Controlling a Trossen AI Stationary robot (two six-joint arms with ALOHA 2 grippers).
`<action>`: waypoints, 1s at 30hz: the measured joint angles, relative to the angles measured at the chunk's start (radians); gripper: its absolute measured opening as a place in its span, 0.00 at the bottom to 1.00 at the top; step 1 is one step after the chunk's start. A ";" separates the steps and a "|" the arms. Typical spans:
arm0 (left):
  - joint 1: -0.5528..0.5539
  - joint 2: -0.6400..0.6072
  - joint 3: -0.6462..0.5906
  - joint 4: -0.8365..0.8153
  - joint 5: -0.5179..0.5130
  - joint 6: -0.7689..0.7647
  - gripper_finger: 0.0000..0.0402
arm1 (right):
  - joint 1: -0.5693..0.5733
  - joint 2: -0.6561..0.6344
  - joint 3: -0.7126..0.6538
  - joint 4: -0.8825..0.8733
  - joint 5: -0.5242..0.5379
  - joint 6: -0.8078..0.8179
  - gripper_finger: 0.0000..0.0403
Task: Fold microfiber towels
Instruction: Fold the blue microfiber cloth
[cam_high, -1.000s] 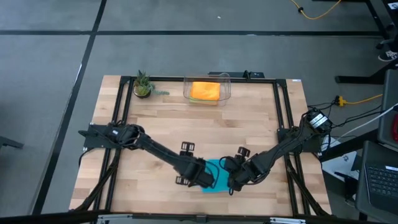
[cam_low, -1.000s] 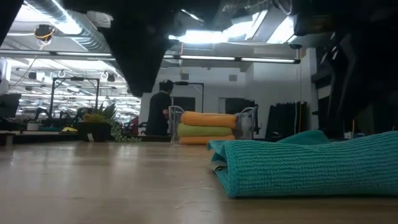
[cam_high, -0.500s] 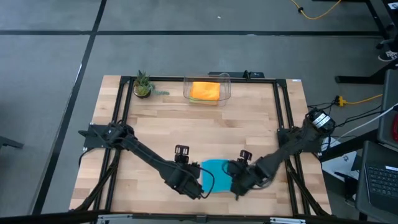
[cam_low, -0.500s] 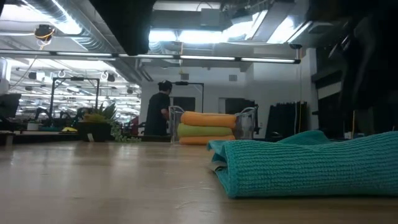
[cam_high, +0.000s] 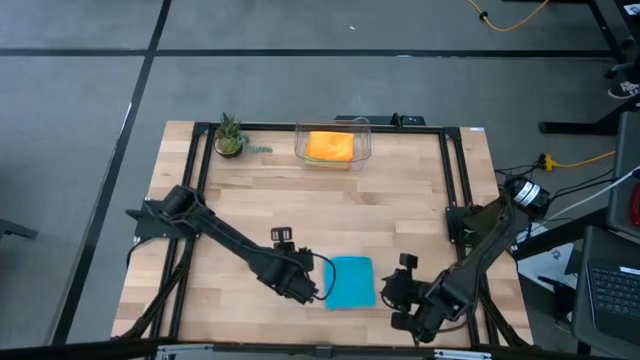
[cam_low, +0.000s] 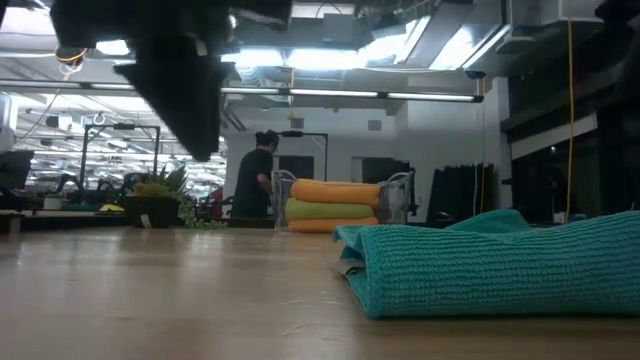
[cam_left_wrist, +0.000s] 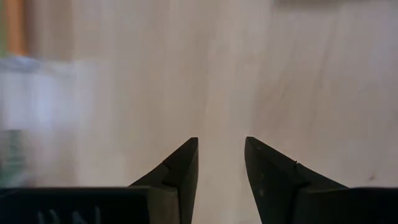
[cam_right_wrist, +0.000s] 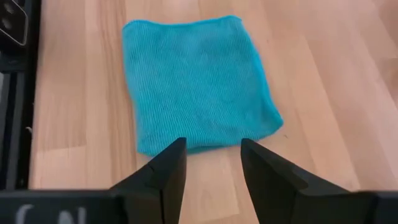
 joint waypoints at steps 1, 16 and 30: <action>-0.003 -0.013 -0.027 0.046 0.011 -0.017 0.31 | 0.000 0.006 -0.002 0.010 0.001 -0.001 0.39; -0.083 -0.013 -0.146 0.881 0.055 0.111 0.31 | -0.017 0.048 -0.003 0.110 -0.049 -0.116 0.42; -0.077 0.069 -0.144 1.016 0.151 0.221 0.51 | -0.061 0.156 -0.003 0.287 -0.190 -0.370 0.76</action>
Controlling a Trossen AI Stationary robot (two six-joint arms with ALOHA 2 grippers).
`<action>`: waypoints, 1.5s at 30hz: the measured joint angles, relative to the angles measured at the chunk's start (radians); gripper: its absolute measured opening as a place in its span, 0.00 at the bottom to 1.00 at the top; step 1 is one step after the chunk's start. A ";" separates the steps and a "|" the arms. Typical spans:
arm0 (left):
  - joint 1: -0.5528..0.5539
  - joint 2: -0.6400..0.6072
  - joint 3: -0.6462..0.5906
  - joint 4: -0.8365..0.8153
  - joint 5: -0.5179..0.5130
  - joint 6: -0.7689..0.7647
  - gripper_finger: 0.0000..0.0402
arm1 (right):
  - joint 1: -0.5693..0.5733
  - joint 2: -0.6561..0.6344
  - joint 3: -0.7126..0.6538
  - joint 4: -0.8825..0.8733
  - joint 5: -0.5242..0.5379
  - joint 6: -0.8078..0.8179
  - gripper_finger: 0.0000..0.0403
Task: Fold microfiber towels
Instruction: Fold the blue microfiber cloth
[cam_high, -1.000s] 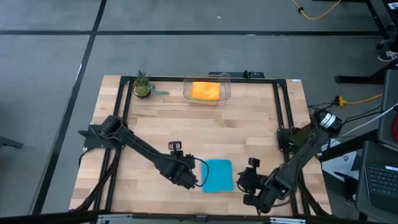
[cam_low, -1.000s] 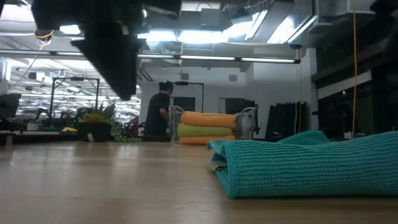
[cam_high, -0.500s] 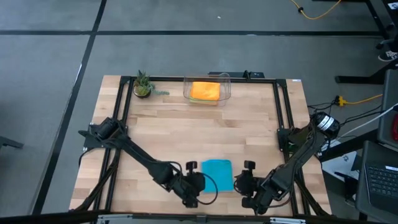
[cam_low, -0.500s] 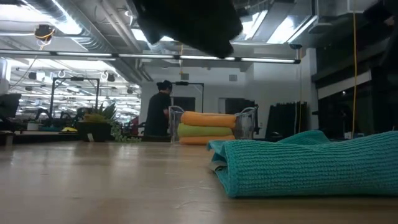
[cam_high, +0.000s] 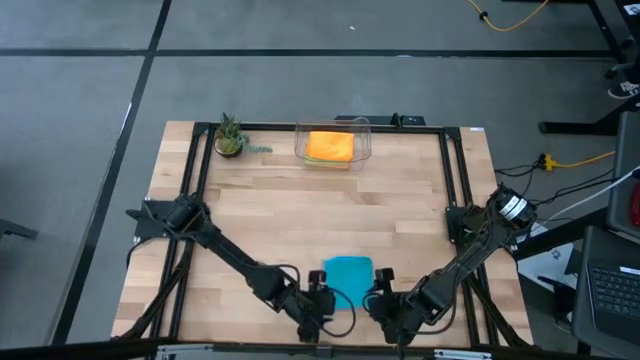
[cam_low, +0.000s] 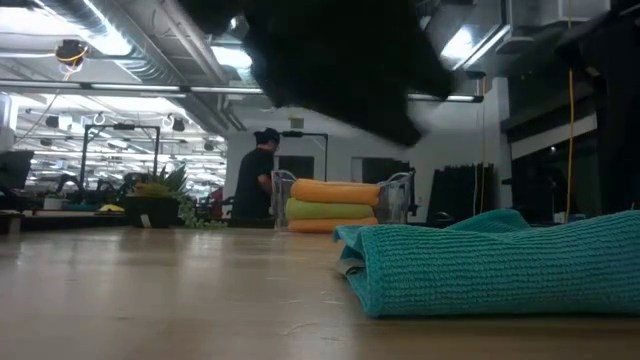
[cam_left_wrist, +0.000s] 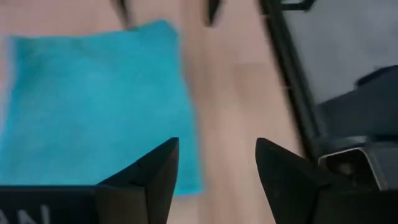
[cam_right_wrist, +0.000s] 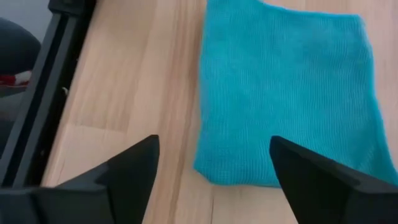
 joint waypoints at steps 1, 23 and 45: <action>-0.002 0.009 0.002 0.016 0.013 0.001 0.52 | 0.000 0.000 0.000 -0.001 -0.001 0.000 0.76; 0.010 0.120 0.004 0.040 -0.034 0.126 0.53 | -0.043 0.161 0.007 0.028 -0.133 0.082 0.71; 0.032 0.129 0.016 -0.032 0.013 0.005 0.53 | -0.045 0.162 0.003 0.036 -0.144 0.083 0.71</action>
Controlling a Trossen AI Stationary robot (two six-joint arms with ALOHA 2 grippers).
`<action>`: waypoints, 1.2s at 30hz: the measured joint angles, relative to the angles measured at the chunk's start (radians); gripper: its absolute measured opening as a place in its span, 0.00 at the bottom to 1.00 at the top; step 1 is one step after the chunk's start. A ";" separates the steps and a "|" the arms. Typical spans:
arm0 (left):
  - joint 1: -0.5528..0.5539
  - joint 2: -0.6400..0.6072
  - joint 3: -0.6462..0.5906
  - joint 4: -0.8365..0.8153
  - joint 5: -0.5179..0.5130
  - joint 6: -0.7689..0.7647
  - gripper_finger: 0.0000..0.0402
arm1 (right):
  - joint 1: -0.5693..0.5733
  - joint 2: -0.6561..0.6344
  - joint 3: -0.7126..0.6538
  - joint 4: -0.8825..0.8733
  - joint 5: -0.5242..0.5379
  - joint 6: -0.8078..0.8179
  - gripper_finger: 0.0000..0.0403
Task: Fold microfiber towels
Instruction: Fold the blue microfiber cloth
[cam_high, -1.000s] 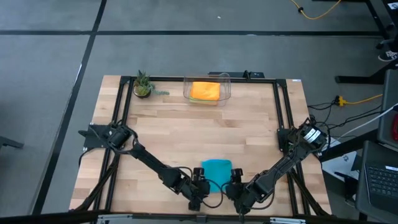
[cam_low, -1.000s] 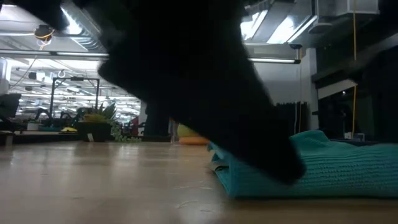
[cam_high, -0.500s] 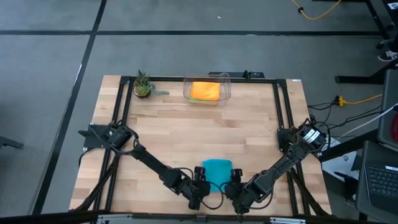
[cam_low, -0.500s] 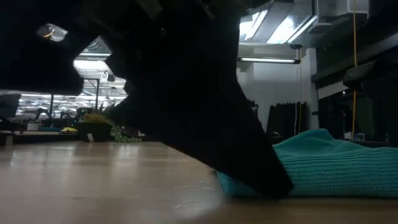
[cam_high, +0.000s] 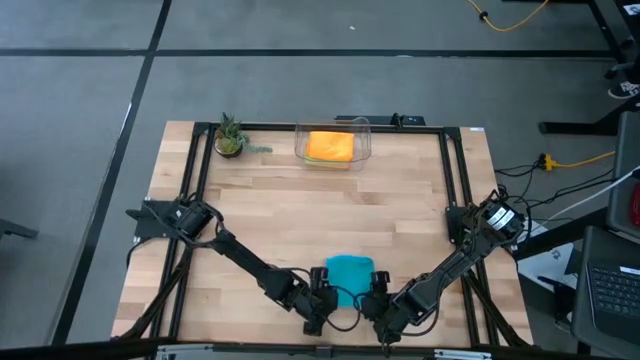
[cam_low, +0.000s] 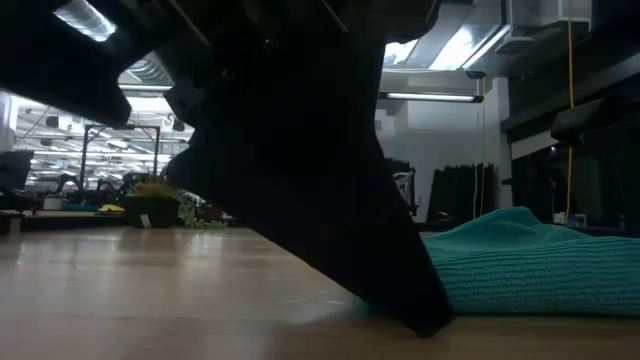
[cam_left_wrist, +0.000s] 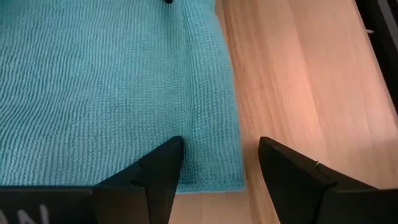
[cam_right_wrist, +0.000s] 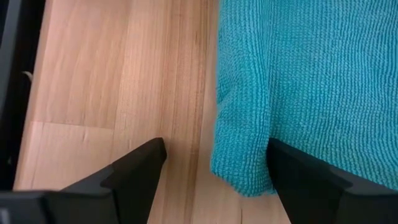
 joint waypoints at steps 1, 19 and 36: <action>0.000 0.000 0.000 -0.001 0.003 0.005 0.53 | 0.000 0.000 0.000 0.000 0.000 0.000 0.71; 0.001 0.027 -0.001 -0.022 -0.034 0.042 0.16 | 0.001 0.005 0.000 0.019 0.063 0.002 0.56; -0.001 -0.023 -0.010 -0.008 0.052 0.010 0.01 | -0.005 0.006 0.011 0.000 0.048 0.128 0.03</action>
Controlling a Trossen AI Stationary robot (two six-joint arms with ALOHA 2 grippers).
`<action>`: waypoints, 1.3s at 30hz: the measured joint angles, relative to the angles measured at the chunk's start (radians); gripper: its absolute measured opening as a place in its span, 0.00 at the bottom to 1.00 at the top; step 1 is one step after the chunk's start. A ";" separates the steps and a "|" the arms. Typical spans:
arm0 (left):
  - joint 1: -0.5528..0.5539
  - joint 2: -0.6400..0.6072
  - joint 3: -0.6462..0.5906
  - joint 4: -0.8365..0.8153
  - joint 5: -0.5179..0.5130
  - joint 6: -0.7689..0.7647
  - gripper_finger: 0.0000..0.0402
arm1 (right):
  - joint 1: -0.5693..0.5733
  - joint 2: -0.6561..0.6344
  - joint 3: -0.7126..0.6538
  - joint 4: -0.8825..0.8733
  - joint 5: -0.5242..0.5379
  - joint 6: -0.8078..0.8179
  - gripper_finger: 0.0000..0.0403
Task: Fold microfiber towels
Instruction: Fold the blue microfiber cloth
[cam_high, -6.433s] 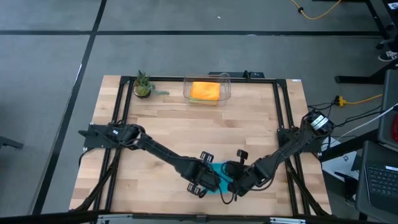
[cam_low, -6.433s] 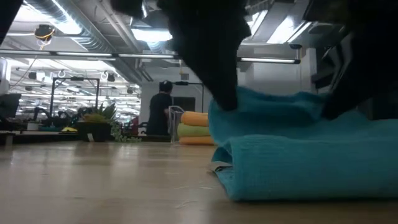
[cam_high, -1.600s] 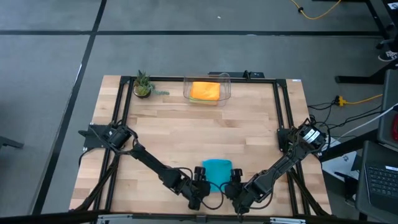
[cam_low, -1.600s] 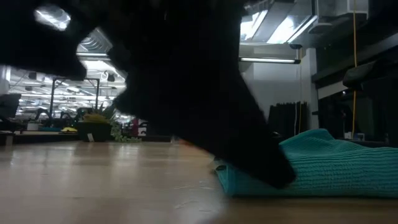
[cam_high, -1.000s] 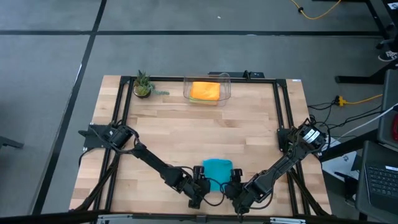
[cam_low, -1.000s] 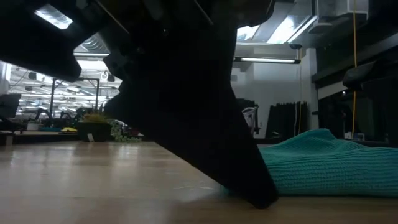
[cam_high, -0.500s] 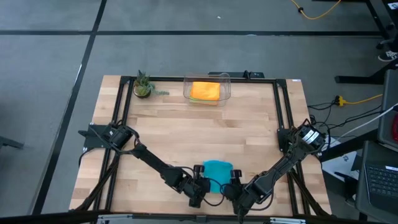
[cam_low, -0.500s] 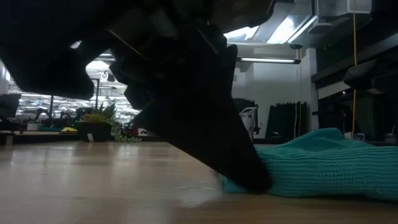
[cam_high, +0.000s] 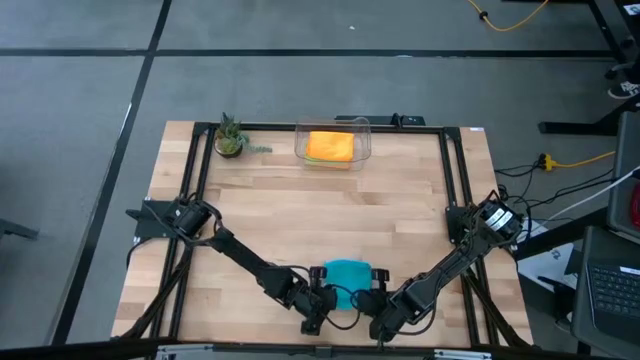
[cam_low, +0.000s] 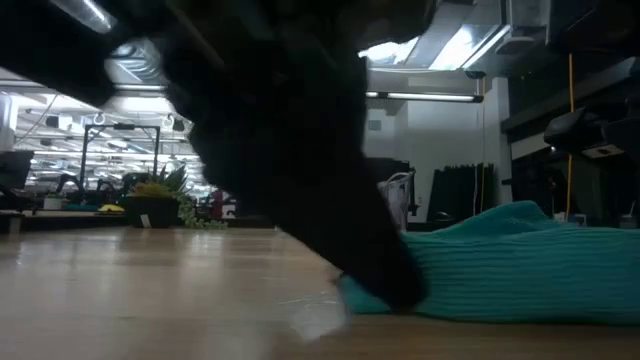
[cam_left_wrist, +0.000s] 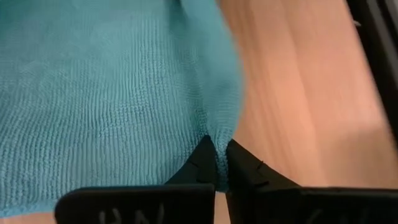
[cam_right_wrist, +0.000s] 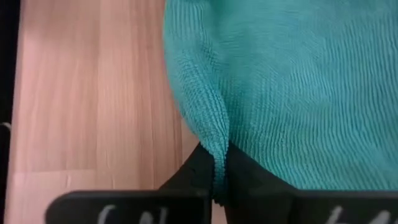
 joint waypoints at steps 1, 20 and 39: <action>-0.002 -0.005 -0.001 -0.004 0.009 -0.002 0.01 | 0.000 0.001 0.009 -0.010 -0.002 0.003 0.03; -0.022 -0.082 0.002 0.049 0.089 -0.138 0.01 | 0.029 0.010 0.228 -0.238 -0.102 -0.026 0.03; -0.054 -0.096 0.003 0.240 0.244 -0.212 0.01 | 0.048 0.002 0.364 -0.235 -0.278 -0.128 0.03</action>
